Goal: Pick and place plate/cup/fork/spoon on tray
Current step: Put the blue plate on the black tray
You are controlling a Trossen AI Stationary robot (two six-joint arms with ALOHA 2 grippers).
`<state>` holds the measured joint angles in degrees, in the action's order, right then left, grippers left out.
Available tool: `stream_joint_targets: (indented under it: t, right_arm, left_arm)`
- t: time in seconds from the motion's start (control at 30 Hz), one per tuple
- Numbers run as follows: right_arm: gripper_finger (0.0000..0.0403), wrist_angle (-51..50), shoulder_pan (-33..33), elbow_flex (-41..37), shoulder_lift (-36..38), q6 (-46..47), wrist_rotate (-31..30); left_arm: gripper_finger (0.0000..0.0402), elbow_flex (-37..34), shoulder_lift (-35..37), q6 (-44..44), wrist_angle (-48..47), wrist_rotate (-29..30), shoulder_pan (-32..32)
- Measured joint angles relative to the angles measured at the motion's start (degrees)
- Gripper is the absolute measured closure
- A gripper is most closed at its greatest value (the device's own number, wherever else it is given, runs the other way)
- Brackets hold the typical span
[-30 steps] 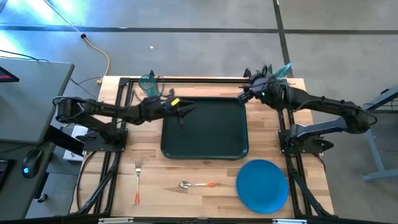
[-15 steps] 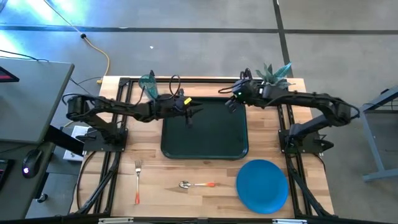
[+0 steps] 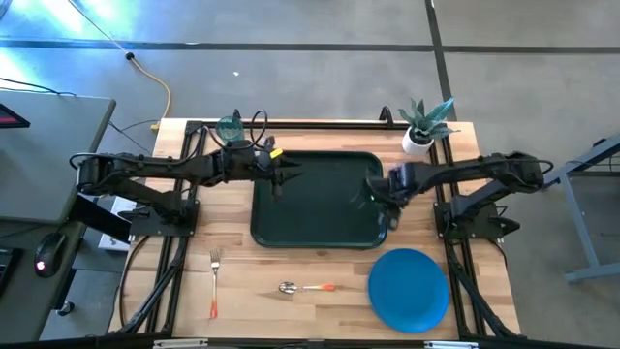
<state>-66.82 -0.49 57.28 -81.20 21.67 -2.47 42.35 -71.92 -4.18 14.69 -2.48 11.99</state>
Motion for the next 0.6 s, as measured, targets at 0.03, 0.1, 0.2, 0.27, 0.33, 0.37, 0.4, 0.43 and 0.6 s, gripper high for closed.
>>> stream_joint_targets:
  t: [0.03, 0.1, 0.2, 0.27, 0.33, 0.37, 0.4, 0.43, 0.6]
  right_arm:
    - [0.0242, -1.05, 1.62, 0.00, 0.04, 2.76, 3.13]
    - [0.0242, -1.30, 5.41, 0.00, 0.01, 7.57, 9.30]
    - [0.0242, -1.44, 10.89, 0.00, 0.01, 12.68, 11.49]
    - [0.0242, -1.92, 13.90, -0.01, -0.01, 15.28, 9.35]
    - [0.0242, -2.31, 16.39, -0.02, -0.01, 18.11, 8.36]
    - [0.0242, -2.21, 17.58, -0.02, -0.01, 19.89, 7.95]
    - [0.0242, -2.25, 18.64, -0.02, -0.01, 21.53, 7.31]
    - [0.0242, -2.61, 19.63, -0.02, -0.01, 22.71, 6.77]
    - [0.0242, -1.57, 23.82, -5.21, 1.08, 29.15, 7.76]
  left_arm:
    - [0.0295, 0.00, 0.00, 0.03, 0.04, -1.36, 0.00]
    - [0.0295, -0.02, 0.00, 0.03, 0.83, -3.26, -0.02]
    - [0.0295, -0.04, -0.07, 0.28, 3.82, -3.46, -0.04]
    - [0.0296, -0.02, -0.93, 1.31, 5.69, -3.54, 0.00]
    - [0.0295, -0.04, -2.27, 1.69, 6.07, -4.89, -0.03]
    - [0.0295, -0.04, -3.23, 1.61, 6.56, -5.82, -0.14]
    - [0.0295, -0.04, -4.35, 1.30, 6.97, -6.40, -0.29]
    - [0.0295, -0.05, -5.43, 0.93, 7.13, -6.54, -0.43]
    - [0.0295, -0.11, -10.72, 0.23, 13.59, -9.65, -0.33]
